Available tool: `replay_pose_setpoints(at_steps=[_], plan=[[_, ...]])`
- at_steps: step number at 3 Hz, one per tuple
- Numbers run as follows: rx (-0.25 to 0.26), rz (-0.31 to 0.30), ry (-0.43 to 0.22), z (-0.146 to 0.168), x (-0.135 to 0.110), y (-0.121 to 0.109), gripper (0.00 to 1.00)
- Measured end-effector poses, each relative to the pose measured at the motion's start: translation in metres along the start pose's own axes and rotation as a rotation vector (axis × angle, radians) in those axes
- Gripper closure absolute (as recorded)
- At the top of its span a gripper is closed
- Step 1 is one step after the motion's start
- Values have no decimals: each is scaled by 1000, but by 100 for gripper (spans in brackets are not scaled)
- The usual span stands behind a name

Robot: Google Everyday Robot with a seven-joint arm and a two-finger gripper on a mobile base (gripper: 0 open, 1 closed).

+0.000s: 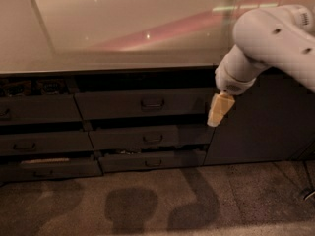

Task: Open top drawer

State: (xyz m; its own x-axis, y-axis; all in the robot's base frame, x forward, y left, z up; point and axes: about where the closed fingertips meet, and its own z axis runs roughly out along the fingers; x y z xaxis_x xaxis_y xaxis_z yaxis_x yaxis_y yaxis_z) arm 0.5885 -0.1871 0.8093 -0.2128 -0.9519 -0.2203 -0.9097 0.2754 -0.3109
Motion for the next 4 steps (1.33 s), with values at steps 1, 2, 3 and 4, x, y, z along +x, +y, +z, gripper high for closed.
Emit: replay_pose_setpoints(at_steps=[1, 2, 3, 4], plan=[[-37, 31, 38, 42, 17, -24, 0], [-39, 31, 37, 43, 17, -23, 0], [-71, 11, -20, 44, 16, -23, 0], [-144, -20, -189, 47, 13, -21, 0]])
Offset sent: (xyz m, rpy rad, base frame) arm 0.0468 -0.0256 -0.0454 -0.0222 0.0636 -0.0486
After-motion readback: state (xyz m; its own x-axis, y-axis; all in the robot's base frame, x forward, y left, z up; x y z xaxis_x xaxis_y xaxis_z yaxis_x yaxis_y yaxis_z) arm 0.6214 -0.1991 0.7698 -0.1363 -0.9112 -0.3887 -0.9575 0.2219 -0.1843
